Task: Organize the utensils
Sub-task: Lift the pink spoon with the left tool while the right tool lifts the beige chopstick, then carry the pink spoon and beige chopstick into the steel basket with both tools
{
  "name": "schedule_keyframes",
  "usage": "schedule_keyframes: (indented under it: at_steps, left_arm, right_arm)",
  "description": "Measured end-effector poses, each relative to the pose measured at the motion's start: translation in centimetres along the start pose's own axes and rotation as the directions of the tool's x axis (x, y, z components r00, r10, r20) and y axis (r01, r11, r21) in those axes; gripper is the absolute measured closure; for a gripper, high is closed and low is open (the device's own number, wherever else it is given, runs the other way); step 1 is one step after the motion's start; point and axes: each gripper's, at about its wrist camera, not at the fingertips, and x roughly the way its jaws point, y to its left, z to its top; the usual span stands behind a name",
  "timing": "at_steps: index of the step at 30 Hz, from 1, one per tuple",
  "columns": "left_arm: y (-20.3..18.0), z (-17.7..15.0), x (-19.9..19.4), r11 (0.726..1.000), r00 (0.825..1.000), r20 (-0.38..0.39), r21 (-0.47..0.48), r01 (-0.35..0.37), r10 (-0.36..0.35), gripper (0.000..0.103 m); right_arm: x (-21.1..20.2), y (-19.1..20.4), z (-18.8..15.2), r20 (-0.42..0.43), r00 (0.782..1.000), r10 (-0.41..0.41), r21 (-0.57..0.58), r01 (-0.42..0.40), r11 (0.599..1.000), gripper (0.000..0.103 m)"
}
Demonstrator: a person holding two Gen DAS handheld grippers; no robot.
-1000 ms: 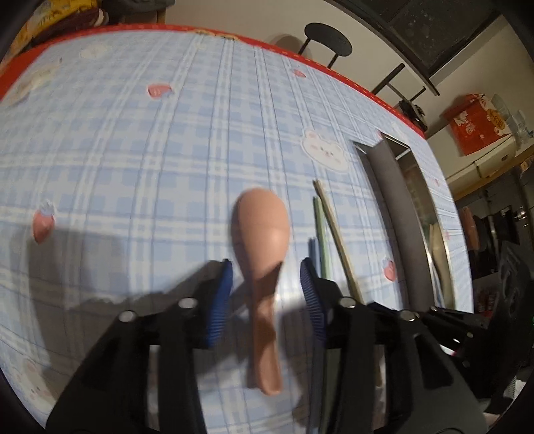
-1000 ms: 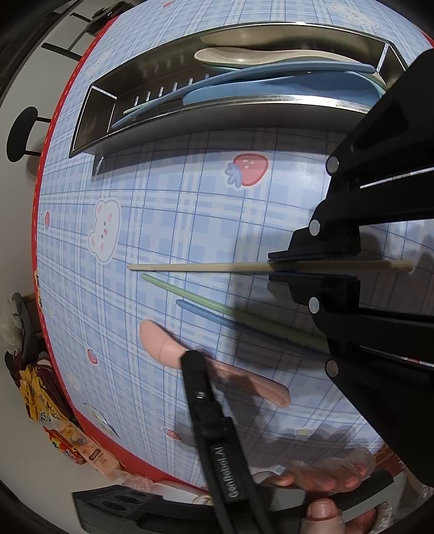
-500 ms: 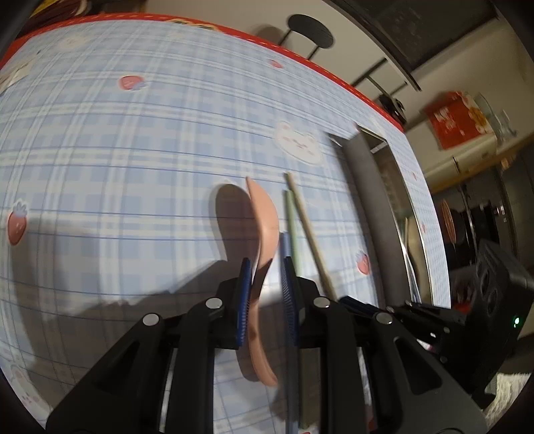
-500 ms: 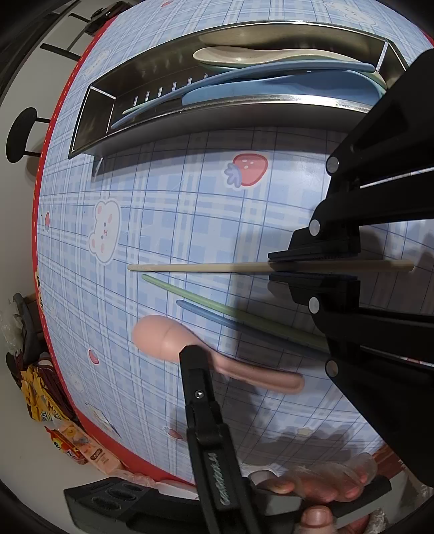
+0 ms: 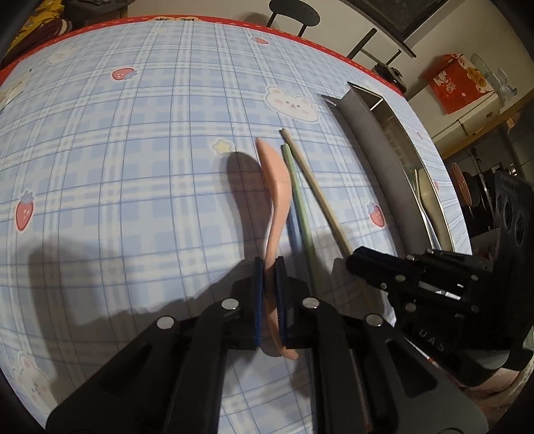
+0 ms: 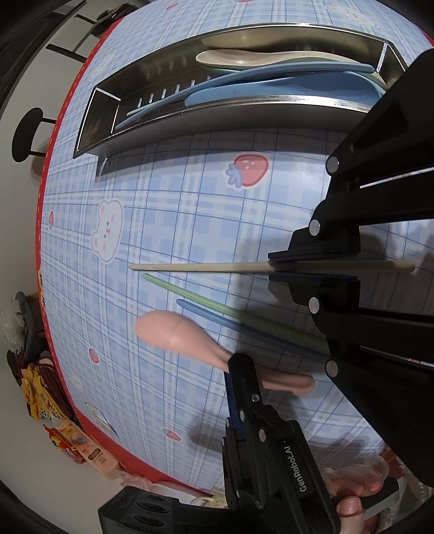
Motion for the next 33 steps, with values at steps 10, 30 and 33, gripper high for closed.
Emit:
schedule_keyframes:
  at_steps: [10, 30, 33]
  left_arm:
    - [-0.4, -0.7, -0.4, 0.999, 0.999, 0.009, -0.001, -0.041, 0.041, 0.092]
    - [-0.3, -5.1, -4.6, 0.995, 0.997, 0.015, -0.06, -0.078, 0.08, 0.092]
    - [-0.4, -5.8, -6.2, 0.996, 0.998, 0.048, -0.08, -0.046, 0.05, 0.092]
  right_arm:
    - [0.0, 1.4, -1.0, 0.087, 0.994, -0.073, -0.113, 0.083, 0.99, 0.096]
    - [-3.2, -1.5, -3.8, 0.087, 0.993, 0.075, 0.095, -0.083, 0.992, 0.096]
    - [-4.8, -2.0, -4.5, 0.114, 0.988, 0.106, 0.138, -0.121, 0.983, 0.096]
